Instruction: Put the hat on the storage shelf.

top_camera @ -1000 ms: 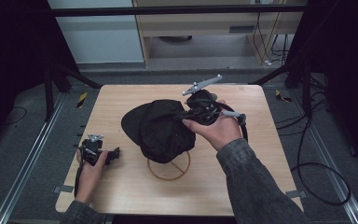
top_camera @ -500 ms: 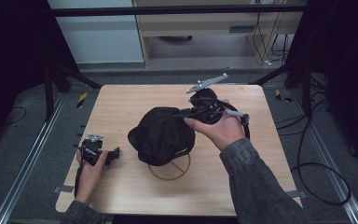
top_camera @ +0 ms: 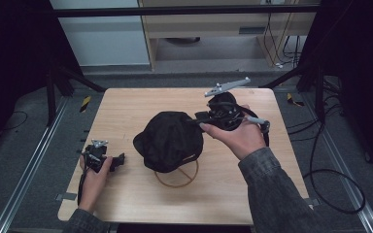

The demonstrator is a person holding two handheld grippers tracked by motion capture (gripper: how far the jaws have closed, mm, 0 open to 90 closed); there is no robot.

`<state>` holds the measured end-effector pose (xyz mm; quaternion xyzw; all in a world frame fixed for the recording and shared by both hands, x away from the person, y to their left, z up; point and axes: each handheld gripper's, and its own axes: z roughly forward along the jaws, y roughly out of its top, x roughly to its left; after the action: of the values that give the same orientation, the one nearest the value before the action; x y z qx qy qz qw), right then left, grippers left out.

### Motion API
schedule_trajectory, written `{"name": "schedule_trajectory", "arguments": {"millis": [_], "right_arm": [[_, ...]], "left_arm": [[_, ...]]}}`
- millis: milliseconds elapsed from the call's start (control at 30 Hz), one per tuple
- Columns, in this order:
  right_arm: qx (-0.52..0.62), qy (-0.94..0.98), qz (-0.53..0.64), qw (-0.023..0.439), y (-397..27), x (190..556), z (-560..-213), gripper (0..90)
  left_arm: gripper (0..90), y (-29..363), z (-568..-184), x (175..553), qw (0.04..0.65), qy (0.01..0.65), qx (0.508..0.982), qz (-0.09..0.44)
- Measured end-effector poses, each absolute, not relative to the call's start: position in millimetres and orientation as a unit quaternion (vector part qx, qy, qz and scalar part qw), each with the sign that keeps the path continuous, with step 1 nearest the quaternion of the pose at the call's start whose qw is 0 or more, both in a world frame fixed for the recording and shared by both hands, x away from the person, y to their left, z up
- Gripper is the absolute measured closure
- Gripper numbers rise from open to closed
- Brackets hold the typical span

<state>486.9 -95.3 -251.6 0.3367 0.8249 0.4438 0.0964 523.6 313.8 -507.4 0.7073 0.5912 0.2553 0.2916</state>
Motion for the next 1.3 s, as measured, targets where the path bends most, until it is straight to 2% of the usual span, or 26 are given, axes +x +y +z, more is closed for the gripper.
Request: {"name": "schedule_trajectory", "arguments": {"millis": [33,100,133,200,300,400,500,567,667,933,1300], "right_arm": [[0.340,0.824,0.444,0.098,-98,487,-251,53.6],[0.341,0.823,0.443,0.101,-99,486,-251,50.9],[0.350,0.817,0.445,0.111,-104,486,-250,43.8],[0.353,0.814,0.446,0.113,-106,486,-250,41.0],[0.366,0.804,0.452,0.128,-116,487,-250,29.7],[0.374,0.798,0.452,0.136,-120,487,-251,24.3],[0.388,0.792,0.445,0.152,-129,490,-254,13.4],[0.393,0.789,0.443,0.163,-133,491,-254,10.5],[0.397,0.785,0.442,0.176,-140,493,-256,7.1],[0.415,0.770,0.444,0.195,-157,497,-265,5.8],[0.455,0.752,0.424,0.218,-190,500,-292,11.0]], "left_arm": [[0.0,314,-507,524,0.292,0.591,0.707,0.255],[0.0,314,-507,524,0.292,0.591,0.707,0.255],[0.0,314,-507,524,0.292,0.591,0.707,0.255],[0.0,314,-507,524,0.292,0.591,0.707,0.255],[0.0,314,-507,524,0.292,0.591,0.707,0.255],[0.0,314,-507,524,0.292,0.591,0.707,0.255],[0.0,314,-507,524,0.292,0.591,0.707,0.255],[0.0,314,-507,524,0.292,0.591,0.707,0.255],[0.0,314,-507,524,0.292,0.591,0.707,0.255],[0.0,314,-507,523,0.292,0.591,0.707,0.255],[0.0,314,-507,523,0.291,0.592,0.707,0.255]]}}
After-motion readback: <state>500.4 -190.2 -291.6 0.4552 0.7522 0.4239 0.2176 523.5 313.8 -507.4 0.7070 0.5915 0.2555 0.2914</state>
